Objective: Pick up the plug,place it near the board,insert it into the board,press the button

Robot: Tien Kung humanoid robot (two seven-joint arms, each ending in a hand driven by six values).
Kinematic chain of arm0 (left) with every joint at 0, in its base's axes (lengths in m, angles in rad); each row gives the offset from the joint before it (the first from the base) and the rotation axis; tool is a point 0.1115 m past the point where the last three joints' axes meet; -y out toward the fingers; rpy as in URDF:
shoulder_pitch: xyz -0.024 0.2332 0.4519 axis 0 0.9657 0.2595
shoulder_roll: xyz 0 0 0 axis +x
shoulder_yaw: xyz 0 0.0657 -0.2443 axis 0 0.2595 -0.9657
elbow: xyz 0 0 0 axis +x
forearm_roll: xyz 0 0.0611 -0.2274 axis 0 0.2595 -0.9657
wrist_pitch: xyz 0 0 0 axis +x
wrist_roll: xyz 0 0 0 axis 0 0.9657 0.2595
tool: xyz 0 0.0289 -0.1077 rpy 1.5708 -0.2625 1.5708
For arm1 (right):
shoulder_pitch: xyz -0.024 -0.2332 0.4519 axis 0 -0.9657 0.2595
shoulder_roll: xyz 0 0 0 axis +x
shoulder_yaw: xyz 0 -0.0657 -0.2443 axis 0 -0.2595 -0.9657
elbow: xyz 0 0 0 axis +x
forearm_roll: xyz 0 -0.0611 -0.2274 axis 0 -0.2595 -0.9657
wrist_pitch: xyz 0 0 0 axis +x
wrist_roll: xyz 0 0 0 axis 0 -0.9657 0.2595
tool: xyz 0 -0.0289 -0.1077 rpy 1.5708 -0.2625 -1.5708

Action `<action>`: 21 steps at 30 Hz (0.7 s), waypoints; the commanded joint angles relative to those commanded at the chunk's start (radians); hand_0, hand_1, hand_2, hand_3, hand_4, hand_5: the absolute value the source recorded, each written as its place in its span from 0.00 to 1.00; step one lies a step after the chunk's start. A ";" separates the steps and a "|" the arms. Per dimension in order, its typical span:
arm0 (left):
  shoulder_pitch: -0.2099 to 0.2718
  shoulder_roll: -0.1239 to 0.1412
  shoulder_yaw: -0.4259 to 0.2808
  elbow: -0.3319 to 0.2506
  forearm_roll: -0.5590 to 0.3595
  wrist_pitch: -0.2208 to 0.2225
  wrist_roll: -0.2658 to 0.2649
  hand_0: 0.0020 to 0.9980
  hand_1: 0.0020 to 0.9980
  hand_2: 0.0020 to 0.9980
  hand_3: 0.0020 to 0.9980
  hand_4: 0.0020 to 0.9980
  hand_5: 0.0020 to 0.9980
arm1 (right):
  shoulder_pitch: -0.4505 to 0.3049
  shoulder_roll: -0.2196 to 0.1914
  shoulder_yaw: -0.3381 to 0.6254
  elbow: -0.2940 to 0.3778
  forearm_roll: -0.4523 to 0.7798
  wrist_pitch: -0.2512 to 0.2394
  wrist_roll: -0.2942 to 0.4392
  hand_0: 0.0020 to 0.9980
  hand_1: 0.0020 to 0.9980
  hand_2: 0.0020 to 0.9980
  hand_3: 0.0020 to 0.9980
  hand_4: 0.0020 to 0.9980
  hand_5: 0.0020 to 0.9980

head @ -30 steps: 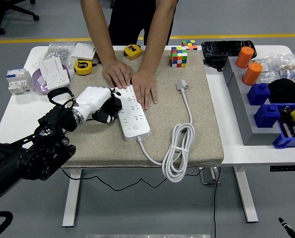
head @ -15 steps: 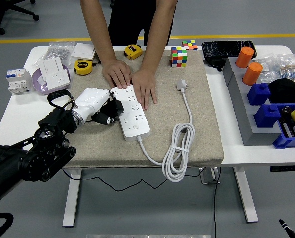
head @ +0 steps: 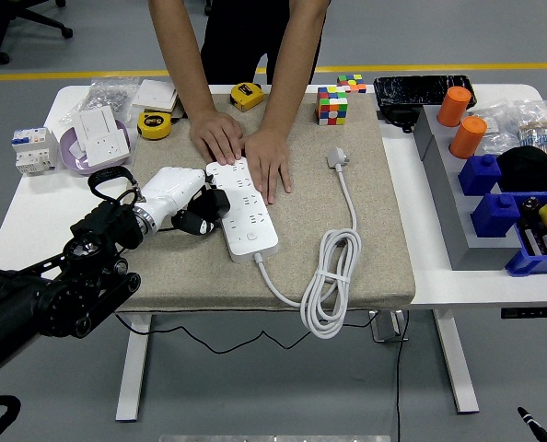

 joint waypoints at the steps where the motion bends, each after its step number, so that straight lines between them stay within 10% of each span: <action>1: -0.002 0.001 0.000 0.000 0.001 -0.004 0.001 0.35 0.30 0.31 0.39 0.60 0.14 | 0.000 0.000 0.001 0.000 0.000 0.000 0.000 0.90 0.88 0.83 0.85 1.00 1.00; 21: -0.012 0.002 0.016 0.012 0.017 -0.022 0.006 0.35 0.30 0.32 0.39 0.60 0.14 | 0.008 -0.002 0.004 0.000 0.001 -0.004 0.002 0.90 0.88 0.83 0.85 1.00 1.00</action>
